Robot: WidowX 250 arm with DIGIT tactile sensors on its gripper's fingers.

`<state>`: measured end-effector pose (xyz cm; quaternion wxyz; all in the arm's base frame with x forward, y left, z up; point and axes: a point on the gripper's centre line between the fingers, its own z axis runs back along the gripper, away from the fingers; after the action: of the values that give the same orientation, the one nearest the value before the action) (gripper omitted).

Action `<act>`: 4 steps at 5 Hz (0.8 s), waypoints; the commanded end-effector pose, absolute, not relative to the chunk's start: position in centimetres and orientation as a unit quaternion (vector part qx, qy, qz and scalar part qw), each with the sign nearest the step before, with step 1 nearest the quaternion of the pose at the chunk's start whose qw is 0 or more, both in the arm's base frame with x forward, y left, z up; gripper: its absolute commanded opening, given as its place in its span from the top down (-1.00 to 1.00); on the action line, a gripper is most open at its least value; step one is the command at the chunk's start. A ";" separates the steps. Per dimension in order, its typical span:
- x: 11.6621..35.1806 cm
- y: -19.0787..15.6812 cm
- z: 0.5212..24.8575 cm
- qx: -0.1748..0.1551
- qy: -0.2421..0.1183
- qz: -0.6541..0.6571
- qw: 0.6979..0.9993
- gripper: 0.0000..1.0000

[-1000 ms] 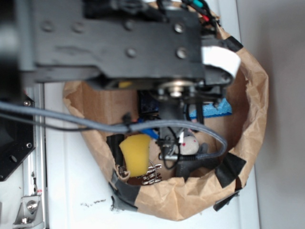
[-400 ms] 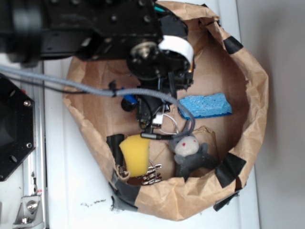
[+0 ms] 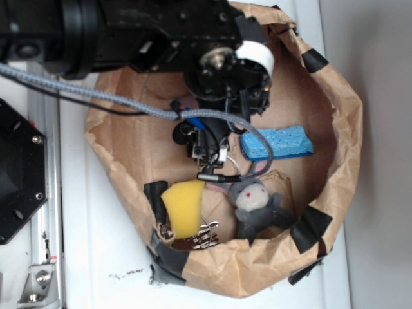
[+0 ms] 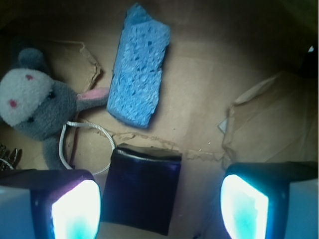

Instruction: Grab the black box.

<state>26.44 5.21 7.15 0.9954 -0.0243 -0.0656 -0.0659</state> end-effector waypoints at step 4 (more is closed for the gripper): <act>26.8 5.3 5.7 0.044 -0.131 -0.091 0.986 -1.00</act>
<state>26.05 5.74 4.57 0.9898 0.0355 -0.1084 -0.0852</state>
